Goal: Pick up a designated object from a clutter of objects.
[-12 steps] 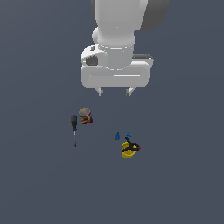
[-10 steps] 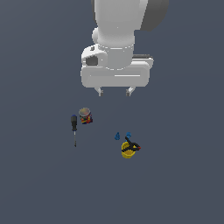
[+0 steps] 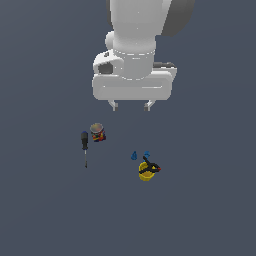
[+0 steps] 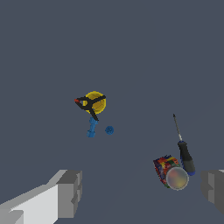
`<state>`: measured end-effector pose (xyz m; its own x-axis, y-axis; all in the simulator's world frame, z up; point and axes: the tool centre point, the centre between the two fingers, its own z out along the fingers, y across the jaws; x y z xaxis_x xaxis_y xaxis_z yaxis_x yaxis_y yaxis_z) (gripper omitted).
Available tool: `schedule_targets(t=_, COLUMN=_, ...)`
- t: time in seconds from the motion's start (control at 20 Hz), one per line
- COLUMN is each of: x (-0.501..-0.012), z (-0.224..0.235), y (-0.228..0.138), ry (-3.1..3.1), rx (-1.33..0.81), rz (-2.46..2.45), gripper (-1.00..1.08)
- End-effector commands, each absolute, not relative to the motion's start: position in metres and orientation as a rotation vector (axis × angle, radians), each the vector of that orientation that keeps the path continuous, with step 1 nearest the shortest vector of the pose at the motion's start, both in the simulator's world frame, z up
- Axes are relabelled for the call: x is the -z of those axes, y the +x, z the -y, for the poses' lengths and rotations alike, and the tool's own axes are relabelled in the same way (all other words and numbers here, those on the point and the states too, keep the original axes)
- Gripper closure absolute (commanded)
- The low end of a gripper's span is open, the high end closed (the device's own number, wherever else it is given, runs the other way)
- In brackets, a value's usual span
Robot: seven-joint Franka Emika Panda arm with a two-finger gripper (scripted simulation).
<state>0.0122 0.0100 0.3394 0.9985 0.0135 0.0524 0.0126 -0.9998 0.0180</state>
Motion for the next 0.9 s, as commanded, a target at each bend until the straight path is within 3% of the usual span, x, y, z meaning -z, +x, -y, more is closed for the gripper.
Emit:
schedule_targets(t=0.0, x=-0.339, z=-0.010, y=0.012, ry=3.122, rx=-0.083, rz=-0.020, gripper=-0.92)
schedule_targets(t=0.85, x=-0.267, z=0.045, y=-0.003, ry=3.132, rx=-0.057, rz=-0.182, gripper=-0.92)
